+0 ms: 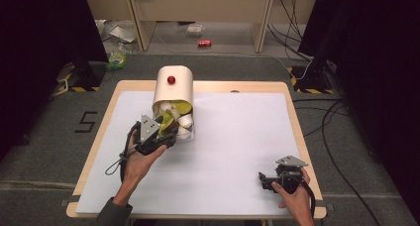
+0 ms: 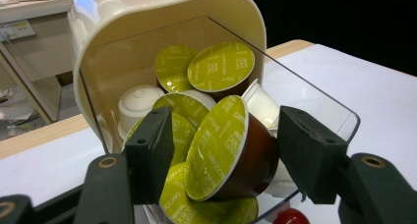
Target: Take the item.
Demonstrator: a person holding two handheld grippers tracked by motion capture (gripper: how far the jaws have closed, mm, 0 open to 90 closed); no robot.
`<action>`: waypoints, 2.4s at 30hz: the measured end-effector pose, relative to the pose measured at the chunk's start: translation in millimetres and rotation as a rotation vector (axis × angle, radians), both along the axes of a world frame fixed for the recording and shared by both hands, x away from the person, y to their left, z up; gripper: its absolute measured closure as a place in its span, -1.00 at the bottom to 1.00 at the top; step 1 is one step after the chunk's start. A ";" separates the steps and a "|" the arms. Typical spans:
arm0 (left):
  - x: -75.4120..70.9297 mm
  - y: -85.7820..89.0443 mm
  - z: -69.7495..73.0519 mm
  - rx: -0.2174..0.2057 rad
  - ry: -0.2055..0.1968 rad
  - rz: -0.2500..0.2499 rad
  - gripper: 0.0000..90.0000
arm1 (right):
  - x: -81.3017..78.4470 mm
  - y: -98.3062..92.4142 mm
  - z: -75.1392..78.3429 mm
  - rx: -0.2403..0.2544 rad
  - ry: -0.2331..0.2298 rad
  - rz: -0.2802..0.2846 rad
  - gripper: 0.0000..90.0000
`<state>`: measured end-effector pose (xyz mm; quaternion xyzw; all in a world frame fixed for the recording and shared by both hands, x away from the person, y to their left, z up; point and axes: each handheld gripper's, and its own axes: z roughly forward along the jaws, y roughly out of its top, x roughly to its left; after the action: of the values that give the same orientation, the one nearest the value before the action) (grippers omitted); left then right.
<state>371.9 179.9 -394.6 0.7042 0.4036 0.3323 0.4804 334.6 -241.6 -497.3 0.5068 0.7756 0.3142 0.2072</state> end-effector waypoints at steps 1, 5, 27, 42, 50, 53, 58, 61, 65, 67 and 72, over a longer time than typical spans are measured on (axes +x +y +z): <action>0.5 -0.1 -0.4 0.002 0.002 -0.001 -0.09 | 0.0 0.0 0.0 0.000 0.000 0.000 -0.98; 1.8 -2.4 -2.6 0.011 0.015 0.000 0.00 | 0.0 0.0 0.0 0.000 0.000 0.000 -0.98; 0.8 3.7 4.0 -0.007 -0.014 0.000 0.28 | 0.0 0.0 0.0 0.000 0.000 0.000 -0.98; 6.4 1.7 7.1 0.003 0.042 -0.025 0.28 | 0.0 -0.1 0.0 0.001 0.000 0.000 -0.98; 9.8 5.0 0.8 0.010 0.095 -0.024 0.11 | 0.0 -0.1 0.0 0.001 0.000 0.000 -0.98; 11.1 5.8 1.9 0.007 0.114 -0.027 0.10 | 0.0 -0.1 0.0 0.001 0.000 0.000 -0.98; 11.4 5.4 -0.3 -0.001 0.101 -0.024 0.12 | 0.0 -0.1 0.0 0.001 0.000 0.000 -0.98; 10.1 3.6 -1.4 0.006 0.072 -0.019 0.16 | -0.1 0.0 0.0 0.000 0.000 0.000 -0.98; 7.3 3.1 1.6 -0.007 0.035 -0.004 0.25 | -0.1 -0.1 0.0 0.001 0.000 0.000 -0.98; 6.6 5.3 2.6 -0.016 0.029 0.002 0.27 | 0.0 -0.1 0.0 0.001 0.000 0.000 -0.98; 5.2 15.8 5.9 -0.075 0.016 0.015 0.28 | 0.0 0.0 0.0 0.001 0.000 0.000 -0.98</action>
<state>377.1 195.8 -388.7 0.6853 0.4249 0.3149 0.5006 334.6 -241.6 -497.3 0.5068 0.7755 0.3145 0.2070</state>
